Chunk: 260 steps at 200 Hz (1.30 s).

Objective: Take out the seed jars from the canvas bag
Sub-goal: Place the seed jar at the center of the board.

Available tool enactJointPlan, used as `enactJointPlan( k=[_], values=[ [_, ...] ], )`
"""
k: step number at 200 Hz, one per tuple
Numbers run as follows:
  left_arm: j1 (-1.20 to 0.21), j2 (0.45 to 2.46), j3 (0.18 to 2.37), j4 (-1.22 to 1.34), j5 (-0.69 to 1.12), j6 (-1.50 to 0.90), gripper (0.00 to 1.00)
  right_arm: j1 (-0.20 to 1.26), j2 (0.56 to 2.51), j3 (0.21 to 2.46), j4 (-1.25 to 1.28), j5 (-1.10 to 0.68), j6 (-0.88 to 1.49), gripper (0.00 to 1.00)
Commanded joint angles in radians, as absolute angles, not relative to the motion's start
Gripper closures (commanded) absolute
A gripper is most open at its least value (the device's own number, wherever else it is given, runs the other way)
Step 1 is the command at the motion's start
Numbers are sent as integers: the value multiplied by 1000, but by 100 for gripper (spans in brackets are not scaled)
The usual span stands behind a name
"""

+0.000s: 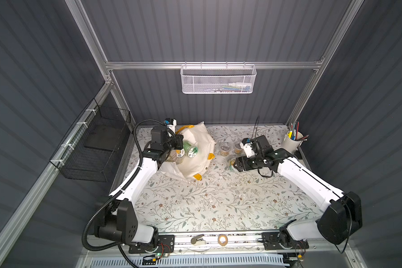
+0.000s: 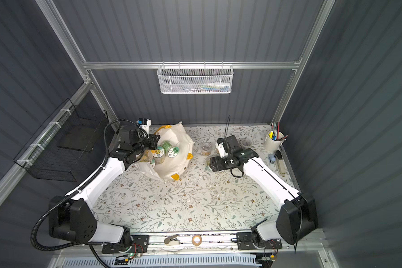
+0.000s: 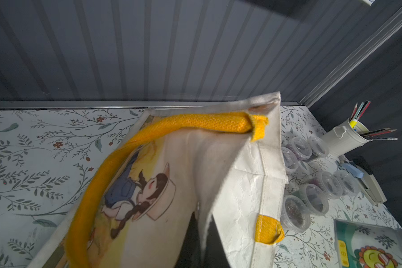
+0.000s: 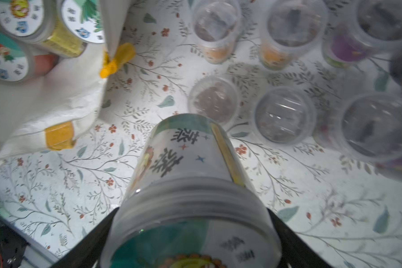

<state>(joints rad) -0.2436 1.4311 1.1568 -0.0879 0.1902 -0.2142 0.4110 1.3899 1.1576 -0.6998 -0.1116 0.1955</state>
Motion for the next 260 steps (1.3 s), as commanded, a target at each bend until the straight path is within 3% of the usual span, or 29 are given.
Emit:
enactJointPlan(
  k=[1, 87, 171, 207, 260],
  values=[
    [-247, 1443, 1191, -81, 185, -195, 100, 342, 1366, 1137, -780, -79, 213, 14],
    [-247, 1451, 1191, -73, 202, -196, 100, 96, 1387, 1069, -828, 5, 206, 15],
    [-247, 1467, 1193, -57, 222, -204, 100, 34, 1514, 1075, -823, 205, 213, 13],
    [-247, 1467, 1191, -52, 224, -204, 100, 31, 1529, 1077, -795, 170, 220, 1],
    [-247, 1463, 1196, -57, 220, -202, 100, 31, 1362, 1086, -730, 21, 222, 1]
  ],
)
